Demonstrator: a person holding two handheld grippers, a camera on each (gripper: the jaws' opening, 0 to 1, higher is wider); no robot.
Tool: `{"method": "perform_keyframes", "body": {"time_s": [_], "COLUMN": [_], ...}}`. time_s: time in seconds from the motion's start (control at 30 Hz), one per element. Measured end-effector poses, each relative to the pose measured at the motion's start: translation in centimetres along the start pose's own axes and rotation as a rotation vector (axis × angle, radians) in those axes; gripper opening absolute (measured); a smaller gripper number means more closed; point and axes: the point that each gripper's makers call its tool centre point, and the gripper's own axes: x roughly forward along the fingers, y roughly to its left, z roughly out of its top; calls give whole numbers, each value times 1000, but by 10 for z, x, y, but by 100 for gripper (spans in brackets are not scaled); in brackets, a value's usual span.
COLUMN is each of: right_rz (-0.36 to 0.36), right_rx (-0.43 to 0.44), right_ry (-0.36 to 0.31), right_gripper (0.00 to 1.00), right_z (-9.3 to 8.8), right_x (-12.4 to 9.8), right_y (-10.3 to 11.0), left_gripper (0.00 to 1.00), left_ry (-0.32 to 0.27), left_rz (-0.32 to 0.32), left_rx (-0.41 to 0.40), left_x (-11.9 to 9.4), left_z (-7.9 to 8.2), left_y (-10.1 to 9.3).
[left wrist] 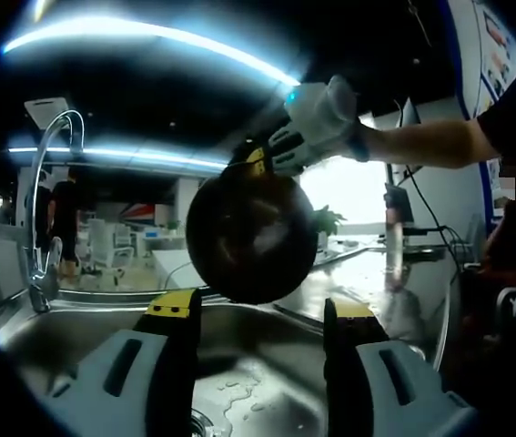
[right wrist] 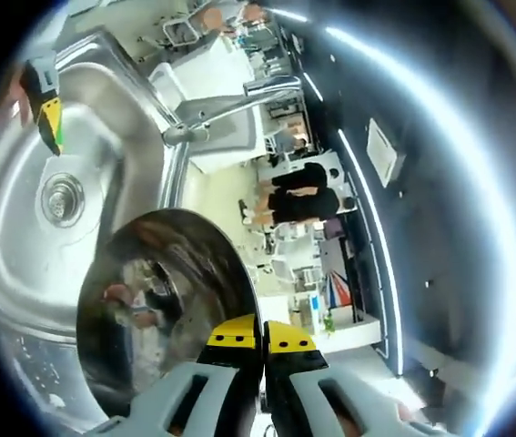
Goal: Pick up bowl with dirty water move over sink pour dirty water into sink return bowl to place
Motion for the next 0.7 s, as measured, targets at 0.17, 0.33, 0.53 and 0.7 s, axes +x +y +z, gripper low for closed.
{"method": "perform_keyframes", "body": {"time_s": [0.17, 0.33, 0.53, 0.7], "right_rz": [22, 30, 66, 91], "right_rx": [86, 133, 222, 293], "right_ry": [16, 25, 42, 59], "right_gripper": [0, 0, 0, 0], "right_z": [-10, -17, -26, -35], "right_x": [4, 3, 3, 2], "right_y": [-4, -5, -3, -2], "left_gripper": [53, 53, 53, 53], "left_ry": [-1, 1, 3, 7], "left_rz": [0, 1, 3, 2], "left_rx": [-1, -1, 3, 3], "left_x": [0, 1, 1, 3], "left_z": [0, 0, 3, 3], "left_y": [-2, -2, -21, -23]}}
